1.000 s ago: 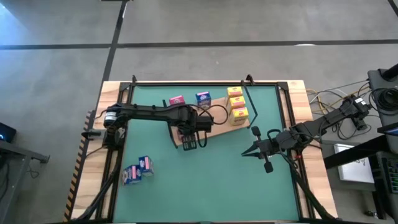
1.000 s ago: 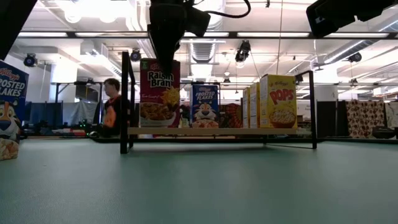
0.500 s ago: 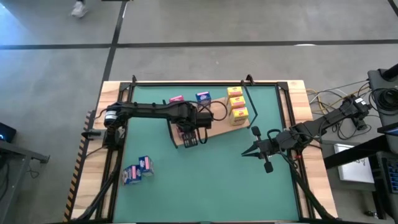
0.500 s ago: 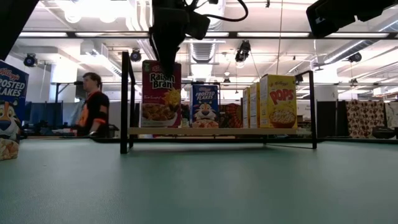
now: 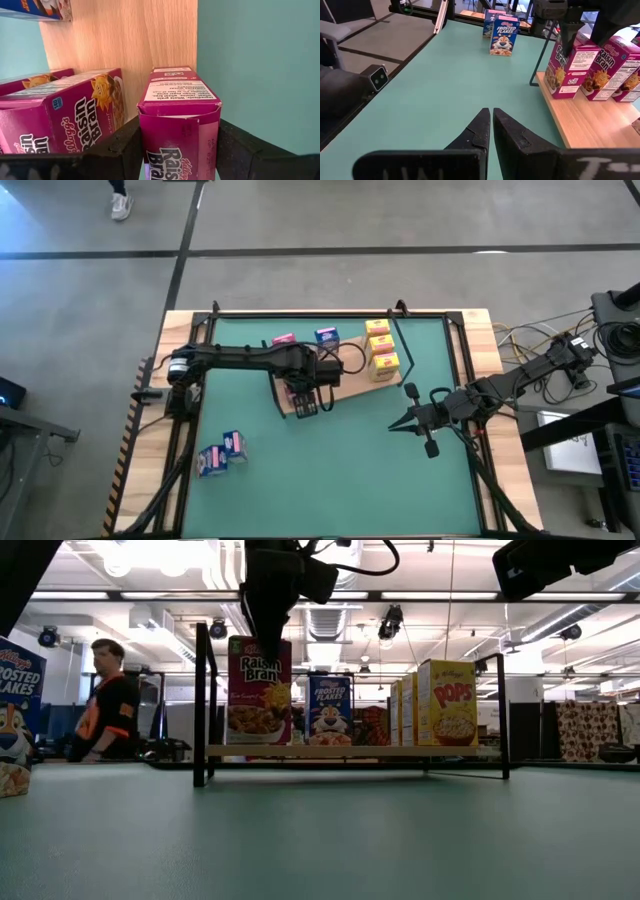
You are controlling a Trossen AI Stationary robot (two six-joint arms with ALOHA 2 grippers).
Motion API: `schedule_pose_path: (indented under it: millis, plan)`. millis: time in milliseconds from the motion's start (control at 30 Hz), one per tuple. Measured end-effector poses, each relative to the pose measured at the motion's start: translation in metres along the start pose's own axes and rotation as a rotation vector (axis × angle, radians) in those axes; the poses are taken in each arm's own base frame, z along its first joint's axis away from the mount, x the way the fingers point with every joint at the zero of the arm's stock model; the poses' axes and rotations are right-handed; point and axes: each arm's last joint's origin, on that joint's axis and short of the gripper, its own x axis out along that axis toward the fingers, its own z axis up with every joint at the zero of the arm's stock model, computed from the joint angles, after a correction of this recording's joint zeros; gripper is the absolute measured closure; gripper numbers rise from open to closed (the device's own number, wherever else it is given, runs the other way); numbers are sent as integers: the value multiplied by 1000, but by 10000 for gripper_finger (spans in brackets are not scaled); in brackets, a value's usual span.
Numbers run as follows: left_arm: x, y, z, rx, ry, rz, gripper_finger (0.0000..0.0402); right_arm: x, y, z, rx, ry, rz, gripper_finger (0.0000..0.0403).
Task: Stack cereal on shelf
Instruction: Put the pink cereal box on the shelf aligned with the other pink cereal boxes
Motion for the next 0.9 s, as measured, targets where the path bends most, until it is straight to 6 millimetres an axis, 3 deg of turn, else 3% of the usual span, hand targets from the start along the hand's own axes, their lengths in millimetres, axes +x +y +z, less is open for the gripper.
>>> schedule_pose_path:
  millis: [467, 900]
  plan:
    - [0, 1, 0, 34, -1, 35, 222, 0, 0, 0, 0, 0, 0, 390]
    - [0, 1, -1, 17, 2, 36, 169, 0, 0, 0, 0, 1, 0, 390]
